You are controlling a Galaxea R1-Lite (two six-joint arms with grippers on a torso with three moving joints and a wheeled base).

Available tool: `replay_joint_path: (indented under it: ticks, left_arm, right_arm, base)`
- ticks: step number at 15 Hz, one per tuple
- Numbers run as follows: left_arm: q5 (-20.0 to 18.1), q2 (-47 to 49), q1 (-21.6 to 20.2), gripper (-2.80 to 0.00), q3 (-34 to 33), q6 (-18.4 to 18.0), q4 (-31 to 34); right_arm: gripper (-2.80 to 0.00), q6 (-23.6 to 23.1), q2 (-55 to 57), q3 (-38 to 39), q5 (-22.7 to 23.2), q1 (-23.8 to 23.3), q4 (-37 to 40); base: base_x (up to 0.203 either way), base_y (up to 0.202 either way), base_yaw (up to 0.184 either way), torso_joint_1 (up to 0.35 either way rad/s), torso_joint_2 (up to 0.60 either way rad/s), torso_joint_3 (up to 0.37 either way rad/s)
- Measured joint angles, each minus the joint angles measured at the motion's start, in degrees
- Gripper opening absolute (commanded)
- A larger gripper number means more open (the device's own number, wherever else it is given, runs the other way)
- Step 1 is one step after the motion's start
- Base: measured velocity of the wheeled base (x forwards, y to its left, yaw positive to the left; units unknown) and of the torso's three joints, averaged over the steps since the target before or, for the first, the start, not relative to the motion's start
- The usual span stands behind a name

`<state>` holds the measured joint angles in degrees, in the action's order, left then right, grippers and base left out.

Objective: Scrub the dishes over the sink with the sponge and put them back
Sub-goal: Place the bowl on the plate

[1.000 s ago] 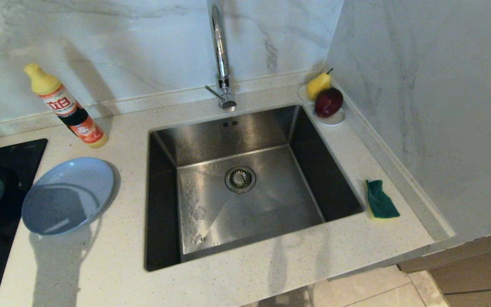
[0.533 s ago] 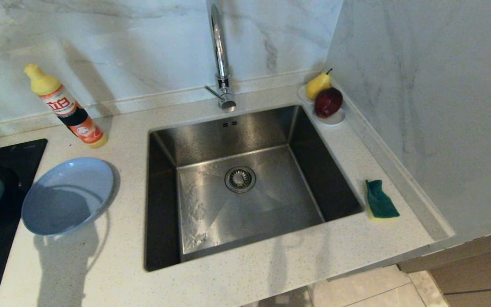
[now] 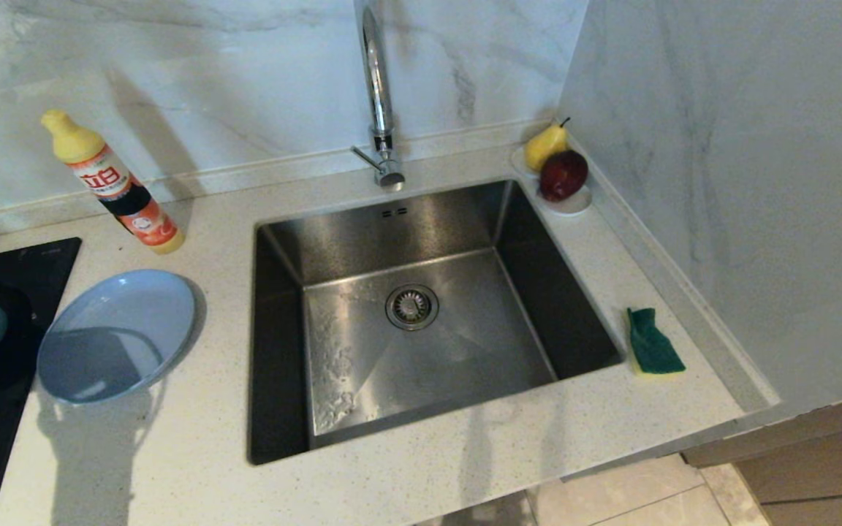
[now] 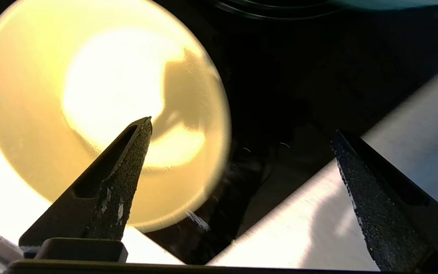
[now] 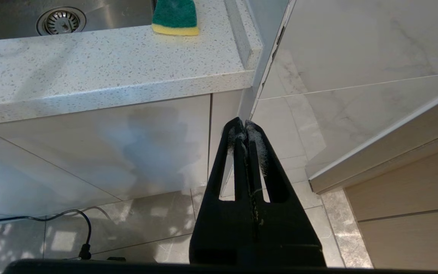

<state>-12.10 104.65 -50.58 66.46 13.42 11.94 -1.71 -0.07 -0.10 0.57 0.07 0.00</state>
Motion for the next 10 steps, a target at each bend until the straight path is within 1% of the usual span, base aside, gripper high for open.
replay_joint_path:
  ticks: [1, 2, 10]
  left_arm:
    - [0.0, 0.7, -0.1, 0.00, -1.0, 0.0, -1.7]
    - [0.0, 1.3, -0.1, -2.80, -1.8, 0.0, -3.0]
    - [-0.8, 2.1, -0.2, -2.80, -2.7, 0.3, -2.7]
  right_arm:
    - [-2.80, 0.0, 0.0, 0.0, 0.0, 0.0, 0.0]
    - [-2.80, 0.0, 0.0, 0.0, 0.0, 0.0, 0.0]
    - [-2.80, 0.0, 0.0, 0.0, 0.0, 0.0, 0.0]
  base:
    - [0.000, 0.000, 0.000, 0.000, 0.00, 0.000]
    - [0.000, 0.000, 0.000, 0.000, 0.00, 0.000]
    - [0.000, 0.000, 0.000, 0.000, 0.00, 0.000]
